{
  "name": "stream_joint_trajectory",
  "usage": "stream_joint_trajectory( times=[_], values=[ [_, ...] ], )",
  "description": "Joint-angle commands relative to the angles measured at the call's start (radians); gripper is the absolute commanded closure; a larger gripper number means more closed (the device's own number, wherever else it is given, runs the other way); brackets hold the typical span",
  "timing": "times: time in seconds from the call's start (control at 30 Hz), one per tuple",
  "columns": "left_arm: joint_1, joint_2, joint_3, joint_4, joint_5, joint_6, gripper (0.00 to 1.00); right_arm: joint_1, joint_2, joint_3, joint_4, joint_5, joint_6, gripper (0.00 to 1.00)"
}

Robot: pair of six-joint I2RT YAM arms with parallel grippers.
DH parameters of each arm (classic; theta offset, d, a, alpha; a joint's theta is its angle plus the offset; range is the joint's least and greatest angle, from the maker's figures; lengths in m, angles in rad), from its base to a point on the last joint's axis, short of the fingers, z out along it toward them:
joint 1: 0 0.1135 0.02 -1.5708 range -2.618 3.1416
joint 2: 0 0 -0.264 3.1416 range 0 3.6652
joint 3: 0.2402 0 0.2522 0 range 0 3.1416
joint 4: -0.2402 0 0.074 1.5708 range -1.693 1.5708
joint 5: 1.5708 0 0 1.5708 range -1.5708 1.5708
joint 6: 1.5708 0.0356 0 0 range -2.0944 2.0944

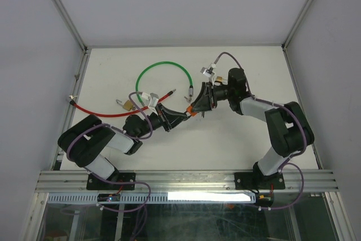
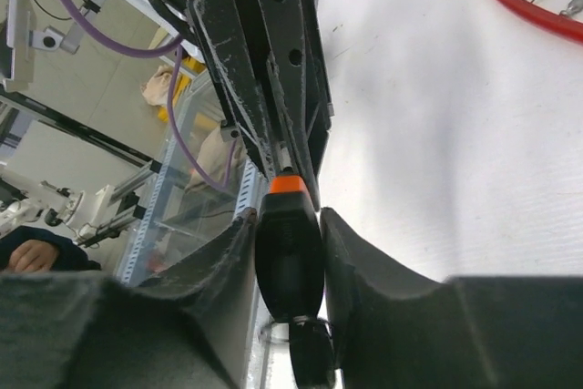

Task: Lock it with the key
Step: Lock the lock.

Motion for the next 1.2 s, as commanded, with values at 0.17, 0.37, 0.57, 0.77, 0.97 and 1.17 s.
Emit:
stream_joint_trajectory(
  times=[0.17, 0.37, 0.57, 0.77, 0.97, 1.17],
  values=[
    [0.087, -0.213, -0.016, 0.085, 0.210, 0.161, 1.00, -0.019, -0.176, 0.378, -1.341, 0.068, -1.196, 0.29],
    [0.090, -0.380, 0.025, -0.228, 0.292, 0.306, 1.00, -0.031, -0.294, 0.299, -1.276, 0.140, -1.255, 0.20],
    [0.090, -0.434, 0.056, -0.349, 0.358, 0.339, 1.00, -0.031, -0.372, 0.209, -1.216, 0.045, -1.372, 0.21],
    [0.090, -0.421, 0.071, -0.359, 0.386, 0.323, 1.00, -0.027, -0.381, 0.210, -1.207, -0.011, -1.330, 0.26],
    [0.090, -0.407, 0.077, -0.341, 0.395, 0.306, 1.00, -0.011, -0.362, 0.229, -1.209, 0.013, -1.285, 0.44],
    [0.091, -0.411, 0.072, -0.347, 0.376, 0.310, 1.00, -0.010, -0.350, 0.244, -1.170, 0.042, -1.186, 0.87]
  ],
)
